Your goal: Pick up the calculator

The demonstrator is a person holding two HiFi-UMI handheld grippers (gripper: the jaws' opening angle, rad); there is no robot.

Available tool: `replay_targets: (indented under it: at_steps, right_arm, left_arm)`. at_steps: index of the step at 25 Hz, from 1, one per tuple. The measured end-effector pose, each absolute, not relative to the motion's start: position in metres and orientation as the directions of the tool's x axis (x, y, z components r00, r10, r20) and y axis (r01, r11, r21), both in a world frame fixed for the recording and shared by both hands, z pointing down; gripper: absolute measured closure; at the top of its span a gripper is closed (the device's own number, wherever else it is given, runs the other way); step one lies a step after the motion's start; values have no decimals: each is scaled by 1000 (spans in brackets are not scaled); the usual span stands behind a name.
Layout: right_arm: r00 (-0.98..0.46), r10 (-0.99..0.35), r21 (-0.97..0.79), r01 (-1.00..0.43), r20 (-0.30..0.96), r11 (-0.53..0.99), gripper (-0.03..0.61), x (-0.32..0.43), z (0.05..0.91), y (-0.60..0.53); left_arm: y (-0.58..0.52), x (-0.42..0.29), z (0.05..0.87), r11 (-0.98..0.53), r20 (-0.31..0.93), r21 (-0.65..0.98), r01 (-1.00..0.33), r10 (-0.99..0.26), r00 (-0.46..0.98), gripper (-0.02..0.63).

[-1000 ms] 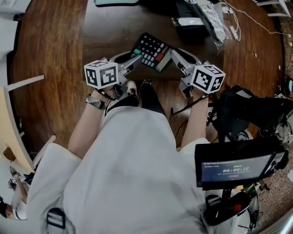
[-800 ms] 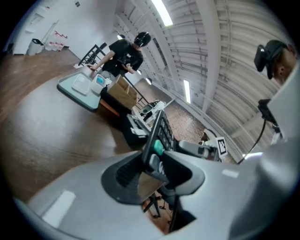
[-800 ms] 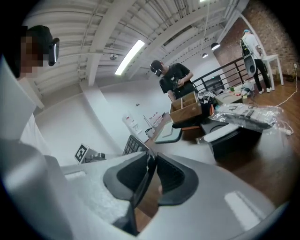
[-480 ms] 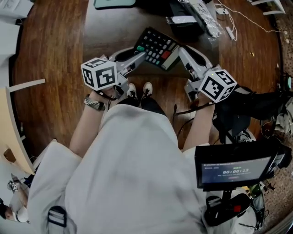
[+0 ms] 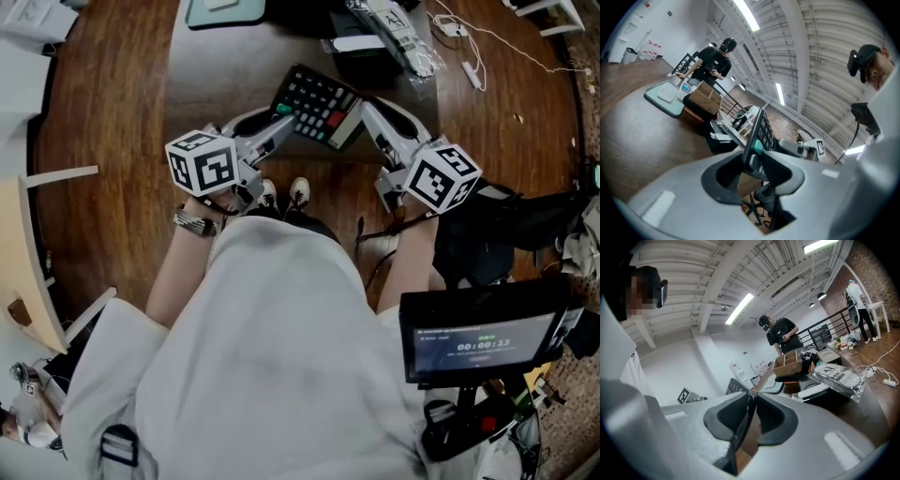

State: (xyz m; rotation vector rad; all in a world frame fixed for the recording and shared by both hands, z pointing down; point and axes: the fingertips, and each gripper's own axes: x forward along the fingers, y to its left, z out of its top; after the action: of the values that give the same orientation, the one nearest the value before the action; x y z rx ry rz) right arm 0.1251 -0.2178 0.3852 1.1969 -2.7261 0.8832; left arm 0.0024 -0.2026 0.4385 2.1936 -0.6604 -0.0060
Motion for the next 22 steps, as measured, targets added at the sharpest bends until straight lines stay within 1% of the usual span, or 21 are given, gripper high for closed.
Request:
replay_targets:
  at_steps: [6, 12, 16, 22]
  right_arm:
    - [-714, -670, -446, -677, 205, 585, 512, 133, 359, -219]
    - [-715, -682, -405, -674, 151, 618, 512, 131, 335, -220]
    - [-712, -692, -384, -674, 113, 631, 512, 125, 326, -217]
    - [-705, -706, -331, -683, 69, 651, 512, 118, 306, -222]
  left_arm:
    - [-205, 11, 416, -551, 180, 698, -457, -482, 857, 463]
    - [-211, 9, 392, -616, 144, 639, -461, -493, 858, 462]
    - [-214, 2, 381, -664, 136, 586, -465, -485, 864, 462]
    - [-225, -5, 363, -706, 102, 551, -445, -472, 876, 462]
